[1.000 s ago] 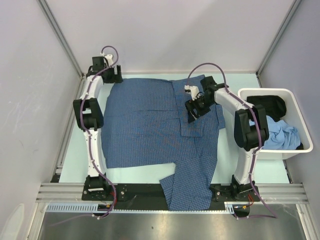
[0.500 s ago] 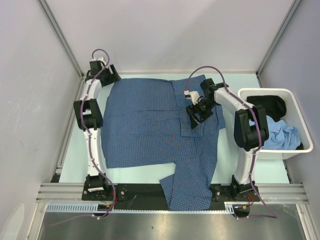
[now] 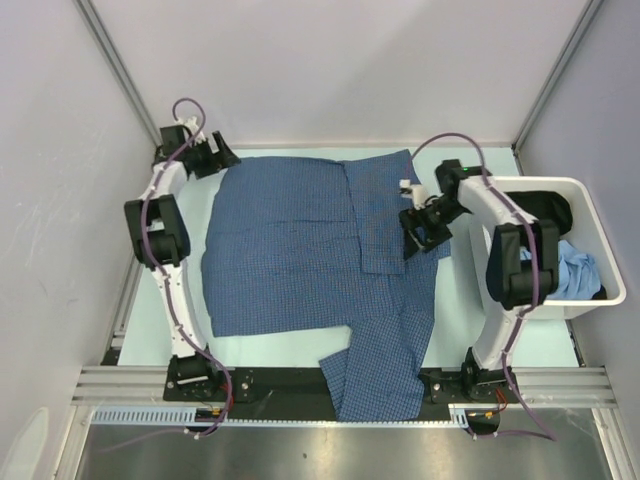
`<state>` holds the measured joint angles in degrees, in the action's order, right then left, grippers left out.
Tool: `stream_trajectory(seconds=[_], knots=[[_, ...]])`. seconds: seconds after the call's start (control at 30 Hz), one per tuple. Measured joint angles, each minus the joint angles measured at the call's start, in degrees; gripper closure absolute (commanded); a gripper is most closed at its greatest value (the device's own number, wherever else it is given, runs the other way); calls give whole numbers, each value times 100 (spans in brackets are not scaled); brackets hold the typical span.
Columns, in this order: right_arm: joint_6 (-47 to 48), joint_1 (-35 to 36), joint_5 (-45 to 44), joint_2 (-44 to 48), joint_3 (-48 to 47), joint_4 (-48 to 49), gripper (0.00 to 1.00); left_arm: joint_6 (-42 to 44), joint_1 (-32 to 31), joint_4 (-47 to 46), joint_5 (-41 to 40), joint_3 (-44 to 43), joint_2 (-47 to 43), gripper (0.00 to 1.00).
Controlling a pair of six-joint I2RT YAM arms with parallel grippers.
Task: Fold and stack the long sleeve shirts
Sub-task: Flatten the shirt out
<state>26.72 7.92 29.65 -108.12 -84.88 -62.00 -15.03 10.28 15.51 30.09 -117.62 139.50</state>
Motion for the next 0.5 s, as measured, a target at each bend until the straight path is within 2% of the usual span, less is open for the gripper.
stream_trajectory(seconds=[0.1, 0.17, 0.2, 0.3, 0.4, 0.5], knots=[[240, -223, 57, 603, 369, -208, 23, 1333, 173, 595, 640, 1047, -1309, 6], [540, -186, -15, 1167, 763, -326, 26, 2649, 245, 1375, 990, 1764, -2422, 9], [706, -98, -66, 1480, 1038, -328, 26, 3423, 243, 1768, 1086, 2138, -3023, 14], [1207, 186, -168, 2234, 1790, -479, 26, 5600, 133, 2986, 1117, 3366, -4634, 17], [1692, 599, -308, 2949, 2555, -538, 27, 7136, 37, 3895, 909, 4658, -5624, 18], [1971, 1143, -396, 3453, 3053, -546, 23, 8192, 46, 4634, 560, 5882, -5919, 15]])
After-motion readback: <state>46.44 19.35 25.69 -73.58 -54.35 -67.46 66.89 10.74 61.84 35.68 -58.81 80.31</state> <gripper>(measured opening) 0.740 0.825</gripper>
